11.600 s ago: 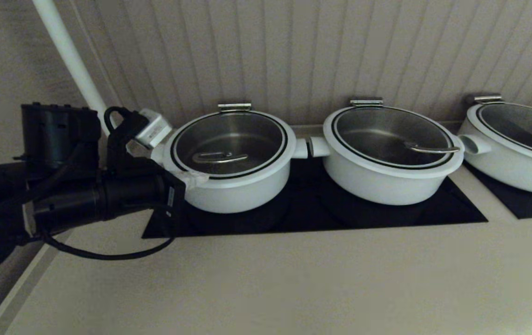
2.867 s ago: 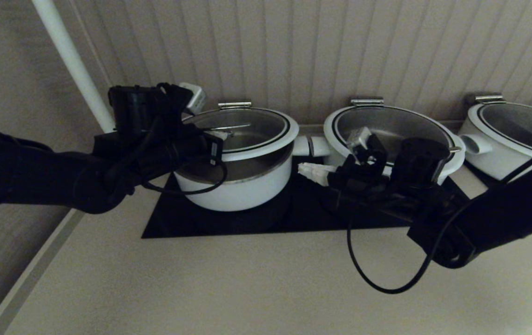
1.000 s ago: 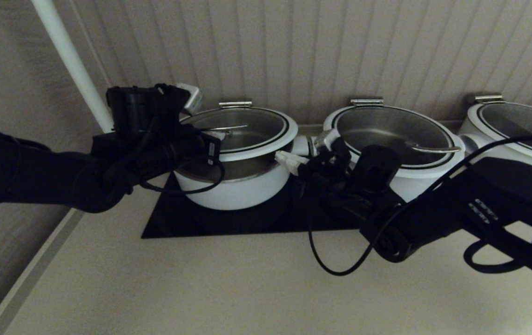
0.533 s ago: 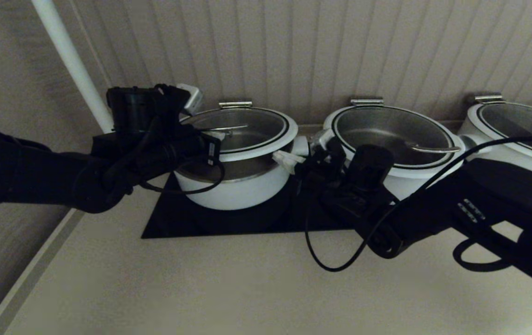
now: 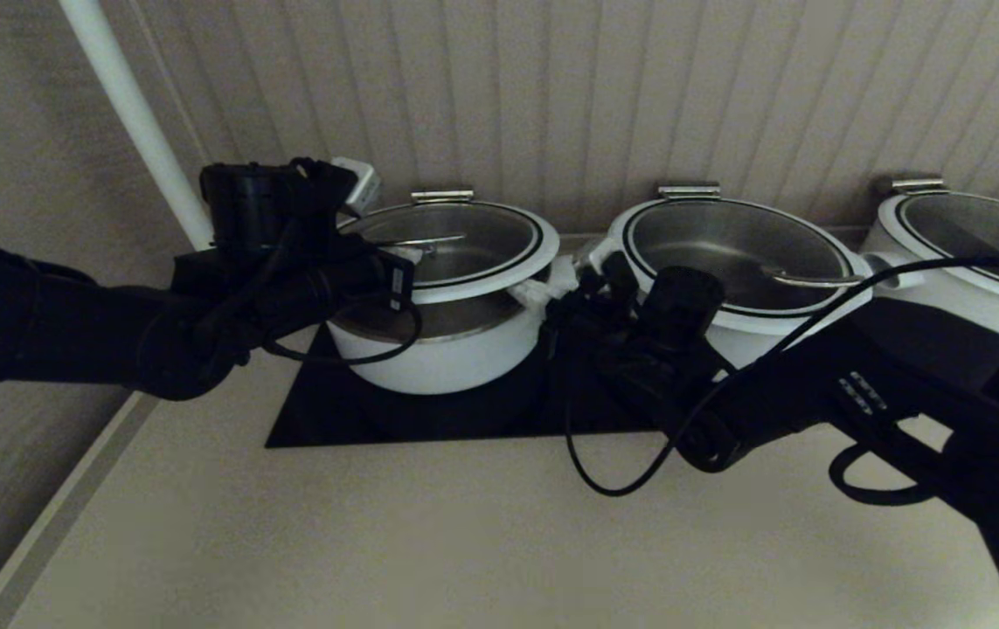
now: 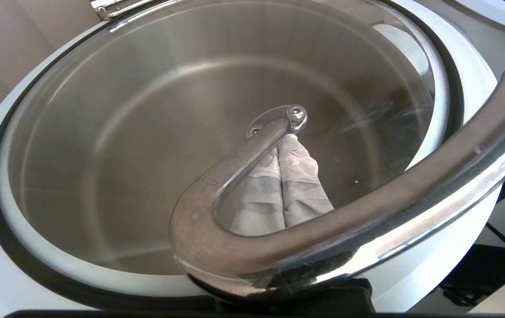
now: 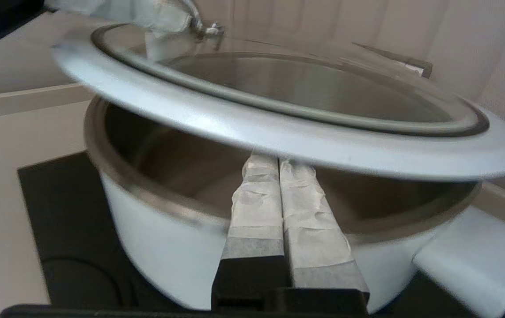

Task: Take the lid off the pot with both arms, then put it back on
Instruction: Hold the pot lid with the right arm

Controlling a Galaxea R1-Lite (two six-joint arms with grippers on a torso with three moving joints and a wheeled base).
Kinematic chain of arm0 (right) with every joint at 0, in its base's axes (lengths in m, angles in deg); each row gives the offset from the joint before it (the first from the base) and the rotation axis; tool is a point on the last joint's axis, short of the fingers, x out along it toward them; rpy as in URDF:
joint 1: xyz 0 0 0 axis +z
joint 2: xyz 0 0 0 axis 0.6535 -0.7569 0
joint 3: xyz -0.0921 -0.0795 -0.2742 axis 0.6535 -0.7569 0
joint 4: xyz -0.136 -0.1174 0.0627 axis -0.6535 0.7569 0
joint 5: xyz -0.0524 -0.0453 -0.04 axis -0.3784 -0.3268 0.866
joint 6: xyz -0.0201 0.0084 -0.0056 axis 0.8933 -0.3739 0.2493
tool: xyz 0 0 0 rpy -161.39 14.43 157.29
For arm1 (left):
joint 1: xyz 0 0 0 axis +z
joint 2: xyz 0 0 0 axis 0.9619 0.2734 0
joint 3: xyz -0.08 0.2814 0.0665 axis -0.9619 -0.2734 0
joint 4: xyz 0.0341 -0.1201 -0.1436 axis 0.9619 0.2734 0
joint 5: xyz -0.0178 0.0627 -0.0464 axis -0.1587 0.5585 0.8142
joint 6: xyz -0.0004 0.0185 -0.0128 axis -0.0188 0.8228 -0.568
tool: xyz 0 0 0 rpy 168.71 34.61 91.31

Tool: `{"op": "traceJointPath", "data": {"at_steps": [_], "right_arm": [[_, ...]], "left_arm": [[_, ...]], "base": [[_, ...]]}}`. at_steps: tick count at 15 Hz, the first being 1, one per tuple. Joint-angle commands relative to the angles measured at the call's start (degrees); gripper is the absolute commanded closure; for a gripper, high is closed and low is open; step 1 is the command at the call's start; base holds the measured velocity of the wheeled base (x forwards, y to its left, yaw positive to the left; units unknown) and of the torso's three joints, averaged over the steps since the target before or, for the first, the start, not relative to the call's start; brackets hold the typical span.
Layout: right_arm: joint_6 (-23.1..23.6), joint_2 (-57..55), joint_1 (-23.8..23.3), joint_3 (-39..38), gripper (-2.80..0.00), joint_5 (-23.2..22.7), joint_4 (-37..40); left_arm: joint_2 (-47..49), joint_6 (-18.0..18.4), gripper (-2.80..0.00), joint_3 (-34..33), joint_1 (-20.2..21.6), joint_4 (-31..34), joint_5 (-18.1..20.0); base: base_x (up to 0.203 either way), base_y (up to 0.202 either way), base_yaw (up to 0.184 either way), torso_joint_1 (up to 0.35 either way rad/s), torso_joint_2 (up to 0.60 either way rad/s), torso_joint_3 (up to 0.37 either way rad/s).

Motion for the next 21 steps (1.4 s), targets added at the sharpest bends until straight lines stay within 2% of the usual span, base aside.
{"op": "traceJointPath", "data": {"at_steps": [1, 7, 21], "right_arm": [[0.06, -0.59, 0.0, 2.73, 0.0, -0.09, 0.39], [0.06, -0.94, -0.09, 6.48, 0.0, -0.07, 1.99], [0.14, -0.77, 0.0, 6.65, 0.0, 0.0, 1.98]], "left_arm": [[-0.1, 0.01, 0.0, -0.01, -0.01, -0.19, 0.03], [-0.71, 0.01, 0.0, -0.44, -0.01, -0.19, -0.06], [-4.2, 0.54, 0.0, -2.64, 0.91, 0.6, -0.06]], "base": [[0.0, 0.0, 0.0, 0.0, 0.0, 0.0], [0.0, 0.0, 0.0, 0.0, 0.0, 0.0], [0.0, 0.0, 0.0, 0.0, 0.0, 0.0]]}}
